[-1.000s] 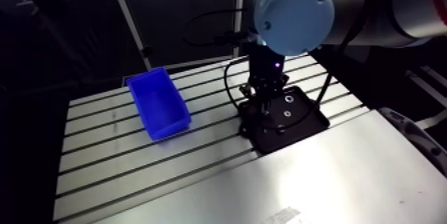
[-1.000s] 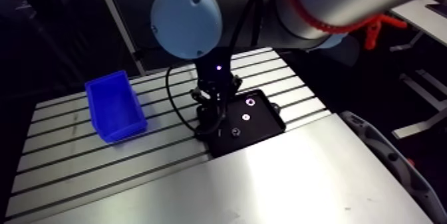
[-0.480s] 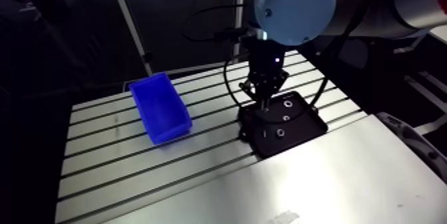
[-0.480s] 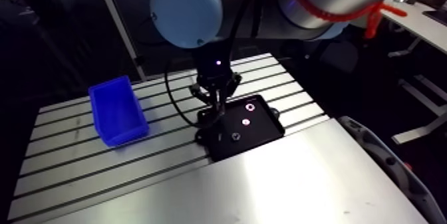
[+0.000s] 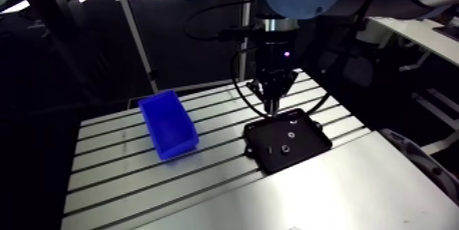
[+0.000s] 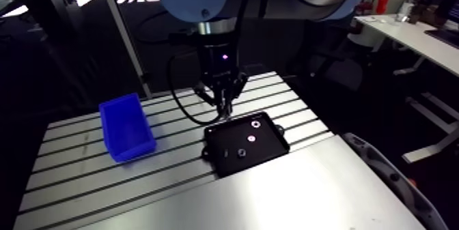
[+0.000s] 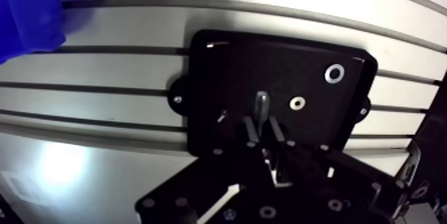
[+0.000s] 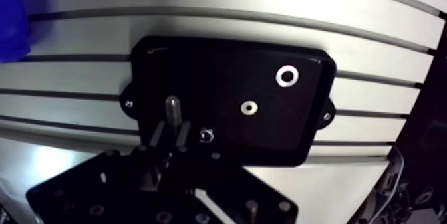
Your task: Pick up the M10 bolt from the tray and put it into the blue bin.
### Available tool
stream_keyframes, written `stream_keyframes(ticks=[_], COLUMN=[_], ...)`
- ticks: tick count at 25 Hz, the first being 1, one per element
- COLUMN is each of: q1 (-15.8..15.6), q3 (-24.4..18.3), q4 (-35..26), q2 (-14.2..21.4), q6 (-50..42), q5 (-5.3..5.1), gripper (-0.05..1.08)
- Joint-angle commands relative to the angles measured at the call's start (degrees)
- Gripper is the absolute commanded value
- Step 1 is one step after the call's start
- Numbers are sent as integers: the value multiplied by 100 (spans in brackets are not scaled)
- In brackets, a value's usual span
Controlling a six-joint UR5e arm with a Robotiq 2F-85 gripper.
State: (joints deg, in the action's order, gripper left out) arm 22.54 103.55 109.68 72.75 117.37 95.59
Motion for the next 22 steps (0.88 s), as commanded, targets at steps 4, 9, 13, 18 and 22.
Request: stream_keyframes(ticks=[4, 9, 13, 18, 22], q1=[-39, -214, -566, -918, -1120], q3=[-436, -647, -823, -946, -981], q4=[-1225, -1638, -1787, -1744, -1401], q2=[569, 1009, 1149, 1229, 1097], q6=[969, 1628, 2331, 4028, 5382], q5=[-106, -89, -62, -80, -80], gripper=[104, 105, 105, 105, 104])
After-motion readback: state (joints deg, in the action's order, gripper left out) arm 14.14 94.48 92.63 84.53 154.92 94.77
